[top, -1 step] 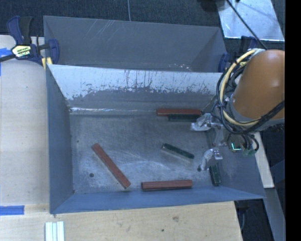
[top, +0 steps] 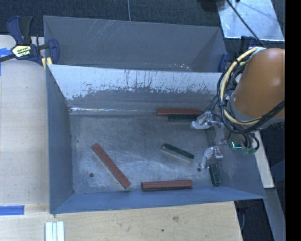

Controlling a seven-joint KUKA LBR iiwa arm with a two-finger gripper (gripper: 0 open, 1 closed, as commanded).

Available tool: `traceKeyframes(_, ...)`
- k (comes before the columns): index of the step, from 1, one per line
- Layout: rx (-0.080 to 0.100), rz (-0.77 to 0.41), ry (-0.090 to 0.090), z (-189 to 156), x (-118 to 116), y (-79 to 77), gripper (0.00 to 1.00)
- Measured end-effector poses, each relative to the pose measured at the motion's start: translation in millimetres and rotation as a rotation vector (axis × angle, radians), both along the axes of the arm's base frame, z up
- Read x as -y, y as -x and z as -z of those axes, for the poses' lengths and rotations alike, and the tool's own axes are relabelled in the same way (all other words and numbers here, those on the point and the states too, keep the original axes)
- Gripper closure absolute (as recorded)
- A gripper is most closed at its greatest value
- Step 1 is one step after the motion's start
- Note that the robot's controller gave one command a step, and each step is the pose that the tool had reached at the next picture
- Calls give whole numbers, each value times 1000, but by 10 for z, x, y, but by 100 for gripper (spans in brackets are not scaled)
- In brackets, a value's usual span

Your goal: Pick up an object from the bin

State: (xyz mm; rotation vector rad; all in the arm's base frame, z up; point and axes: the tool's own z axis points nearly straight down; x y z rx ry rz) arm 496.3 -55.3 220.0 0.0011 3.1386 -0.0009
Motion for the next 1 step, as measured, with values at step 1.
traceKeyframes(1, 7, -10, 1, 554, -8, -178, 0)
